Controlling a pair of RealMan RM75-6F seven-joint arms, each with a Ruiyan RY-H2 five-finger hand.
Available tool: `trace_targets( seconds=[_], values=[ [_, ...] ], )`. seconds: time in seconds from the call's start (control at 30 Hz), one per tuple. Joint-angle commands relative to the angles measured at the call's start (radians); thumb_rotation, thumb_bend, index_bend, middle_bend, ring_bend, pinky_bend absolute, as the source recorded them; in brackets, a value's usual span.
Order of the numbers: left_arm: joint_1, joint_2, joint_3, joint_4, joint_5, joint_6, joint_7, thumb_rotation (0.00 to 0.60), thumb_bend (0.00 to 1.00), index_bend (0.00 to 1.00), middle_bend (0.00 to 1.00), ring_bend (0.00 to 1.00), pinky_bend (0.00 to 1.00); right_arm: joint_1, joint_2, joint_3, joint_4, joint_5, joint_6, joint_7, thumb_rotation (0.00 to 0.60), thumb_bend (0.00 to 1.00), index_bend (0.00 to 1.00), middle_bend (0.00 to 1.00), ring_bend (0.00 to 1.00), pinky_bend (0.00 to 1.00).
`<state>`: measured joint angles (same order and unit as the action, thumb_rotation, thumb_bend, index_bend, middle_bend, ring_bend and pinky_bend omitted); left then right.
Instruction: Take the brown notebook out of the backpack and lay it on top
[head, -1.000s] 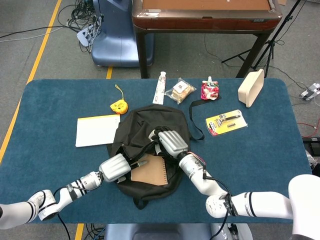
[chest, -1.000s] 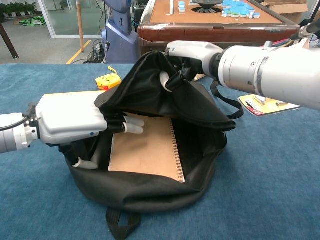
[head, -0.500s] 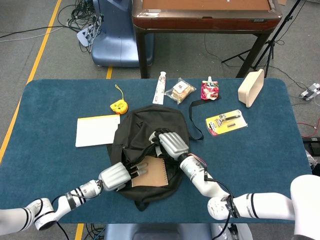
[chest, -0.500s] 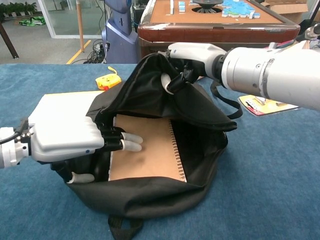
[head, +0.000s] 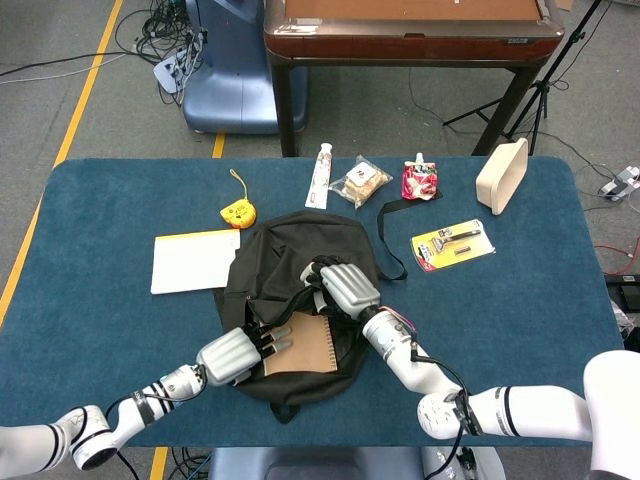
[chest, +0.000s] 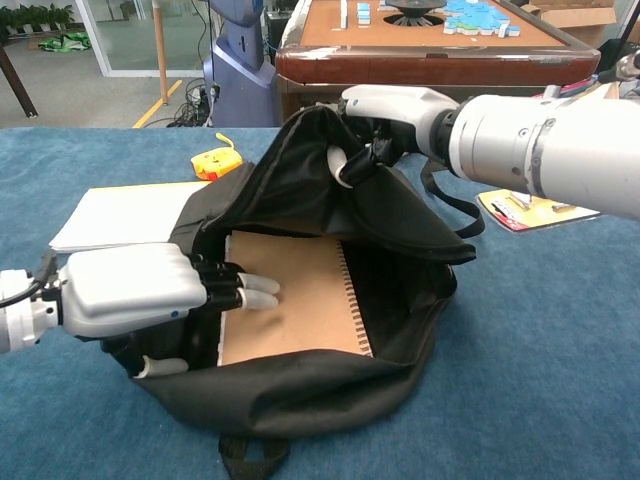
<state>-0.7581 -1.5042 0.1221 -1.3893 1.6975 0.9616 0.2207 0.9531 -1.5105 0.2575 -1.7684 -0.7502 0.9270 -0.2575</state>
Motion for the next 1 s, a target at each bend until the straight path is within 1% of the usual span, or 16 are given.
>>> trace_targets(
  seconds=[0.03, 0.27, 0.5, 0.63, 0.8, 1.0],
  values=[
    [-0.011, -0.022, -0.018, 0.034, 0.007, 0.008, -0.041, 0.600, 0.20, 0.00, 0.03, 0.08, 0.19, 0.001, -0.001, 0.001, 0.002, 0.001, 0.000, 0.001, 0.600, 0.88, 0.64, 0.30, 0.12, 0.14],
    [-0.045, -0.063, -0.039, 0.113, 0.040, 0.022, -0.112, 0.600, 0.20, 0.00, 0.03, 0.08, 0.19, 0.003, -0.006, 0.002, 0.009, 0.004, -0.003, 0.001, 0.600, 0.88, 0.64, 0.29, 0.12, 0.14],
    [-0.067, -0.099, -0.034, 0.200, 0.073, 0.038, -0.162, 0.600, 0.20, 0.00, 0.03, 0.08, 0.19, 0.002, -0.004, 0.002, 0.013, 0.009, -0.004, 0.003, 0.600, 0.88, 0.64, 0.30, 0.12, 0.14],
    [-0.076, -0.115, -0.023, 0.238, 0.094, 0.048, -0.174, 0.600, 0.20, 0.00, 0.03, 0.08, 0.18, 0.002, -0.004, 0.003, 0.017, 0.011, -0.006, 0.006, 0.600, 0.88, 0.64, 0.30, 0.12, 0.14],
    [-0.076, -0.125, -0.011, 0.250, 0.099, 0.050, -0.187, 0.600, 0.20, 0.00, 0.03, 0.07, 0.18, 0.002, -0.004, 0.003, 0.020, 0.012, -0.008, 0.007, 0.600, 0.88, 0.64, 0.29, 0.12, 0.14],
    [-0.082, -0.146, -0.011, 0.281, 0.104, 0.064, -0.208, 0.600, 0.20, 0.00, 0.03, 0.07, 0.18, 0.002, -0.006, 0.001, 0.021, 0.014, -0.007, 0.006, 0.600, 0.88, 0.64, 0.29, 0.12, 0.14]
  ],
)
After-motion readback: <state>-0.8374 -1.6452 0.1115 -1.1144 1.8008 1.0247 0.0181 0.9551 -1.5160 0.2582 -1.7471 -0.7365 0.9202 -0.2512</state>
